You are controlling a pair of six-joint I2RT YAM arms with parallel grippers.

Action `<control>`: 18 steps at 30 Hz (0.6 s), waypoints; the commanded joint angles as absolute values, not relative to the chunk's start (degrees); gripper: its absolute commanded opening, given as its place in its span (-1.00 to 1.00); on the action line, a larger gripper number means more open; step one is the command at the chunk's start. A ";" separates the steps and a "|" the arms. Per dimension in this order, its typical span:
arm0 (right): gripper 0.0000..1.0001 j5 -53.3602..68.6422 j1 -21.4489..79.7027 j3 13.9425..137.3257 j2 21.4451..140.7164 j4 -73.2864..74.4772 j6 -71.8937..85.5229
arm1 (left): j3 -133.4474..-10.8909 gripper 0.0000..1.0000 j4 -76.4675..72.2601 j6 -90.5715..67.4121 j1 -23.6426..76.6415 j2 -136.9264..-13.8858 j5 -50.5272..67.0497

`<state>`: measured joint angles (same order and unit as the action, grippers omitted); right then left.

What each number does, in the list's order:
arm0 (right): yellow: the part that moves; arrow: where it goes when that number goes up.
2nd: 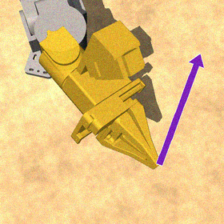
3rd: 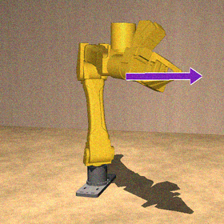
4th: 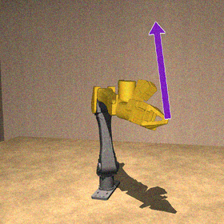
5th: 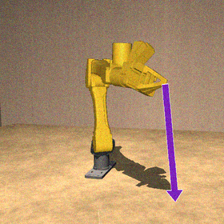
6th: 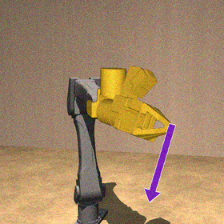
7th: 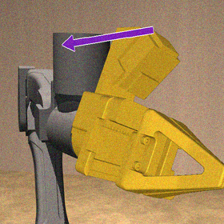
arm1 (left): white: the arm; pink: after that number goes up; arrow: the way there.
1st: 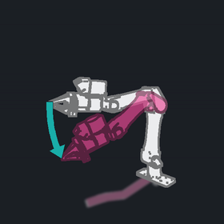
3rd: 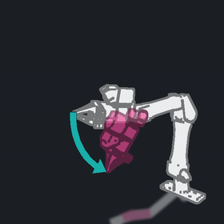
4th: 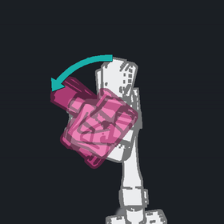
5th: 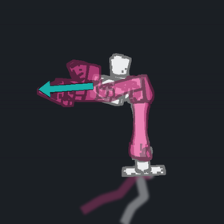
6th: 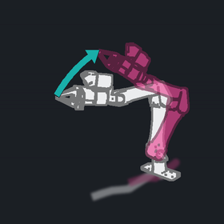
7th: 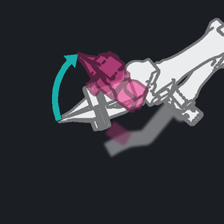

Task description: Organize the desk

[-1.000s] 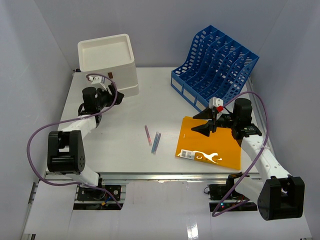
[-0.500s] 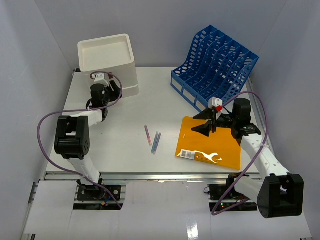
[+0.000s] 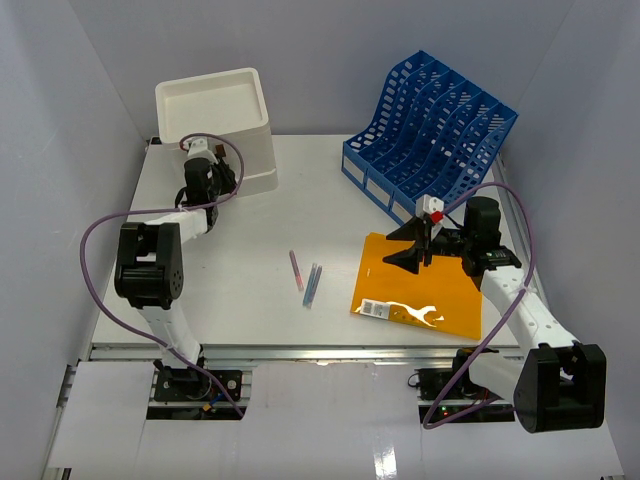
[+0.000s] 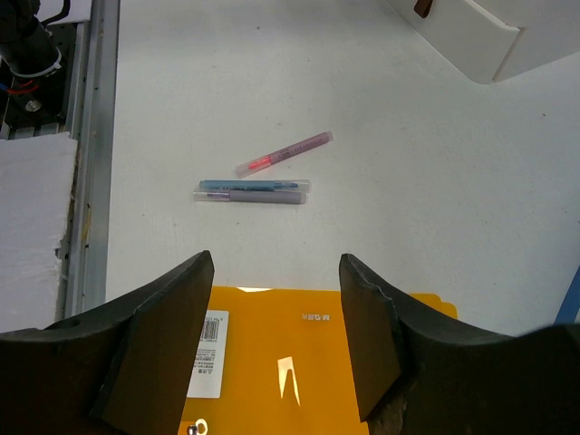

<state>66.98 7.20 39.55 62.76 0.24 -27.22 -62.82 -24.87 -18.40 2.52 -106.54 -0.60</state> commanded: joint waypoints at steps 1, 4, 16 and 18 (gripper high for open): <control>0.28 67.10 7.03 41.31 63.15 1.93 -28.61 | -64.63 -0.49 -25.14 -19.52 2.20 -105.09 -3.65; 0.28 67.06 7.03 41.31 63.02 1.93 -28.56 | -62.42 -0.71 -25.48 -19.77 2.20 -103.20 -3.43; 0.29 67.06 6.94 41.40 61.96 2.47 -29.07 | -46.63 -1.00 -26.90 -20.87 2.25 -86.27 2.02; 0.29 67.06 6.94 41.40 61.96 2.82 -29.40 | -43.07 -1.00 -27.05 -22.21 2.20 -83.50 3.08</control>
<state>66.56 7.18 39.55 62.98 2.02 -28.10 -48.38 -25.53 -20.13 2.66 -91.62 0.77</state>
